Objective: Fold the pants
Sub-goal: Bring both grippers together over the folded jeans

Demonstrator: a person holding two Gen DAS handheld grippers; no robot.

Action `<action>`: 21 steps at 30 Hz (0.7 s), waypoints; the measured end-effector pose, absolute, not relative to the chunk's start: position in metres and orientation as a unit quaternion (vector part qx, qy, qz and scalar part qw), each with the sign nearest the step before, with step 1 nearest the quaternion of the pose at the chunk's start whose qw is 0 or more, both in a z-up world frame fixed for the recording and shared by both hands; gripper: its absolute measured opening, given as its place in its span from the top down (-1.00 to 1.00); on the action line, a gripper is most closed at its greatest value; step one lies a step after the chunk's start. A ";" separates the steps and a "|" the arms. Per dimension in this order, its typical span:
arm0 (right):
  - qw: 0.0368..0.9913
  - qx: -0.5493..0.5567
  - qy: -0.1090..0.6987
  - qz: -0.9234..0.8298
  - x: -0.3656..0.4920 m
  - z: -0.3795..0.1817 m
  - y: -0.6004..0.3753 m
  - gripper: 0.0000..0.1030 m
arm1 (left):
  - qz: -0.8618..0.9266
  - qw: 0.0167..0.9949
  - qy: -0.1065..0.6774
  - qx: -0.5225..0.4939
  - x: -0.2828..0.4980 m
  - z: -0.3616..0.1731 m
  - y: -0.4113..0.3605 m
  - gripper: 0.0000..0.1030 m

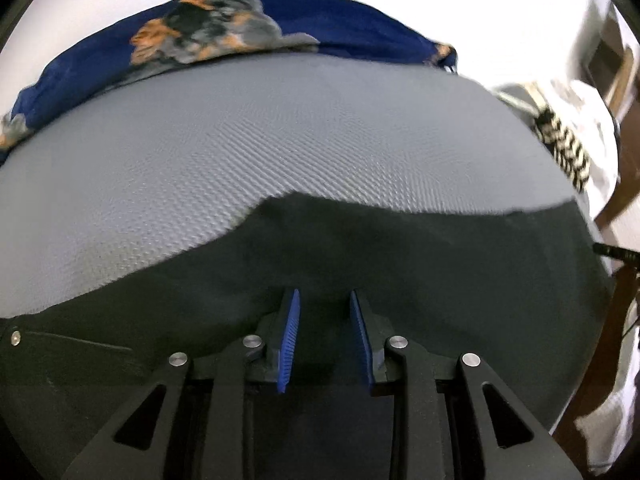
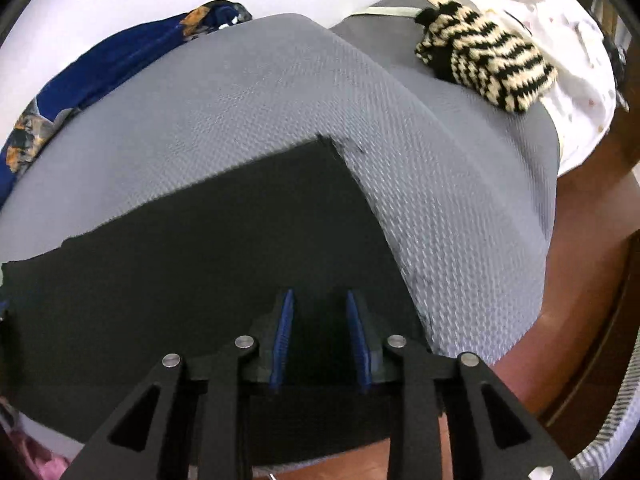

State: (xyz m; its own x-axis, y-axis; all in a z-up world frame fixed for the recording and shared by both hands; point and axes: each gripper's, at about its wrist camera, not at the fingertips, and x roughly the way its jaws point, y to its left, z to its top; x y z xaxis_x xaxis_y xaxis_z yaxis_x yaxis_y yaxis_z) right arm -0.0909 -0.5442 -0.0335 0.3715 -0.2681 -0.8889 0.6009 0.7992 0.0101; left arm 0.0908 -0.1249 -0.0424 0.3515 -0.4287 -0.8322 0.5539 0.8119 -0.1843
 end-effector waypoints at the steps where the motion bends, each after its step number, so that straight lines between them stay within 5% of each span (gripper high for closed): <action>1: 0.816 0.168 0.488 -0.260 -0.085 -0.027 -0.540 0.46 | -0.302 0.821 0.480 0.060 0.090 -0.039 -0.120 0.44; 9: 0.857 0.154 0.492 -0.011 0.033 0.006 -0.422 0.34 | -0.296 0.826 0.478 0.023 0.102 -0.026 -0.054 0.44; 21: 0.771 0.072 0.579 0.256 0.190 -0.042 -0.237 0.22 | -0.267 0.843 0.465 0.050 0.110 -0.026 0.005 0.43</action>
State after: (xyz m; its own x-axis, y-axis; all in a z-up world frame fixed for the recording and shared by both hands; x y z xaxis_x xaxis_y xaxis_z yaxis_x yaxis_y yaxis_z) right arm 0.1900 -0.2374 -0.0423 0.1996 0.4772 -0.8558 -0.3116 0.8590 0.4063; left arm 0.1097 0.0053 -0.0265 0.4247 -0.4036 -0.8104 0.4968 0.8522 -0.1642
